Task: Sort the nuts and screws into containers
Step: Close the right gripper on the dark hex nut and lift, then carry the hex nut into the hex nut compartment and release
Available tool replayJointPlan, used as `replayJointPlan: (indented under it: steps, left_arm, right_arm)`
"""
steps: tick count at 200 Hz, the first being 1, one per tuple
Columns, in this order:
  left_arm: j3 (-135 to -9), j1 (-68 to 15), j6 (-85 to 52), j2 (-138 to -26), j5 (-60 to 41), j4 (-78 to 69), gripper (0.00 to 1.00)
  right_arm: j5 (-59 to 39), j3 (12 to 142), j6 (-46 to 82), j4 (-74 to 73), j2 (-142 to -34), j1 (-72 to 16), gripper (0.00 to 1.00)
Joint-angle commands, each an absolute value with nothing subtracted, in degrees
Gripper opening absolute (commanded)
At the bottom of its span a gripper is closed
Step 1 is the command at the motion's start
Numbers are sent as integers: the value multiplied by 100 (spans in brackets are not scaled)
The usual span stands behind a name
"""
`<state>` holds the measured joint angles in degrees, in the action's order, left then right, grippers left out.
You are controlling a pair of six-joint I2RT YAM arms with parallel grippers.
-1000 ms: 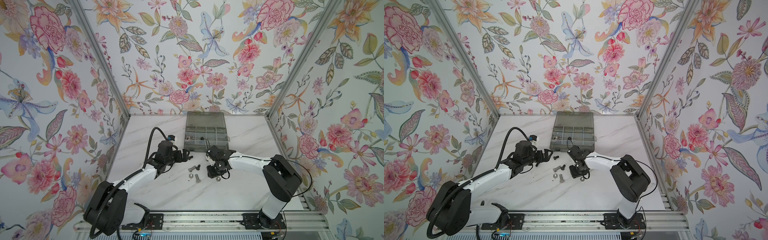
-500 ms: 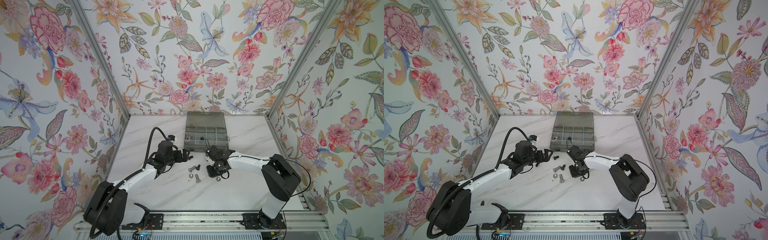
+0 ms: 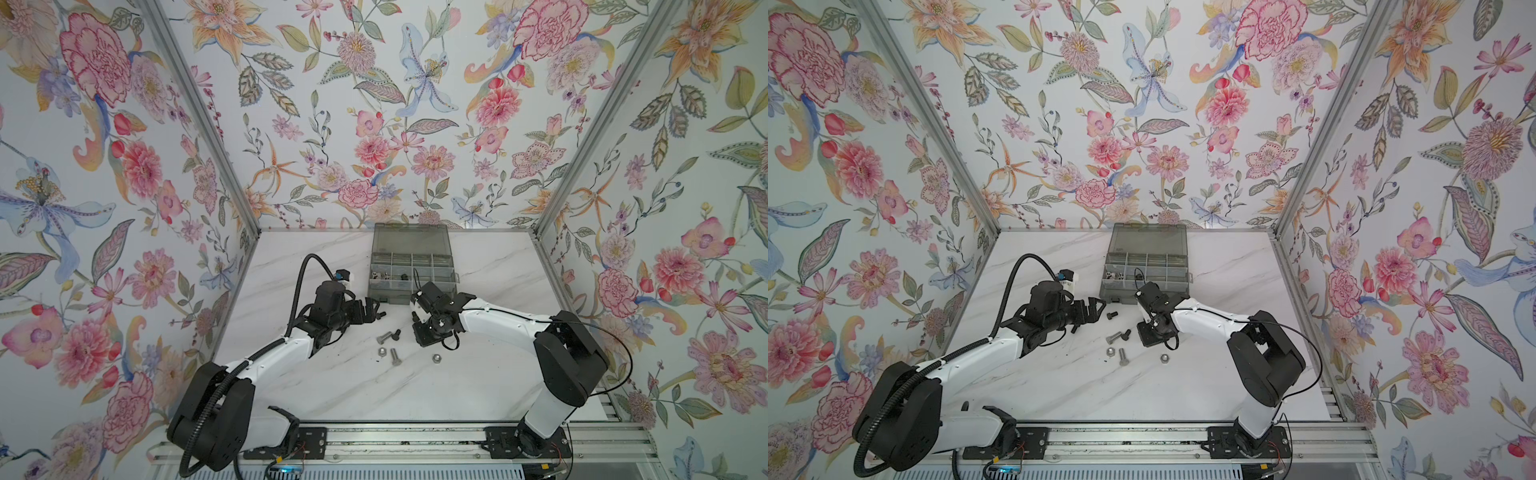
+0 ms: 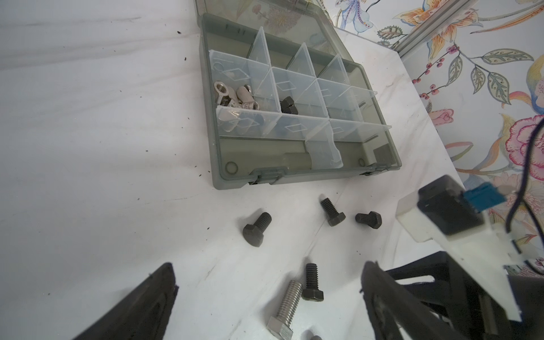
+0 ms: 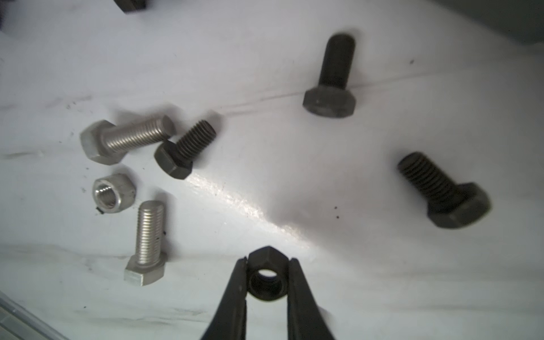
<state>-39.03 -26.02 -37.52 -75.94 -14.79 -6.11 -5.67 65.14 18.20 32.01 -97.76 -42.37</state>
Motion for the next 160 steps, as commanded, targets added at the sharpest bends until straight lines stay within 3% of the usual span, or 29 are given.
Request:
replayJointPlan:
  steps: [1, 80, 160]
  left_arm:
    - [-3846, -2527, -3740, -7549, -1538, -686, 99]
    - [-3832, -2515, -3760, -7551, -1571, -686, 99]
    - [-3797, -2516, -3799, -7488, -1536, -730, 99]
  right_arm:
    - [-635, 7025, 1459, 3196, -9554, -4022, 6]
    - [-731, 9295, 1038, 3201, -11067, -3215, 6]
    - [-722, 10979, 1084, 3215, -12618, -3114, 8]
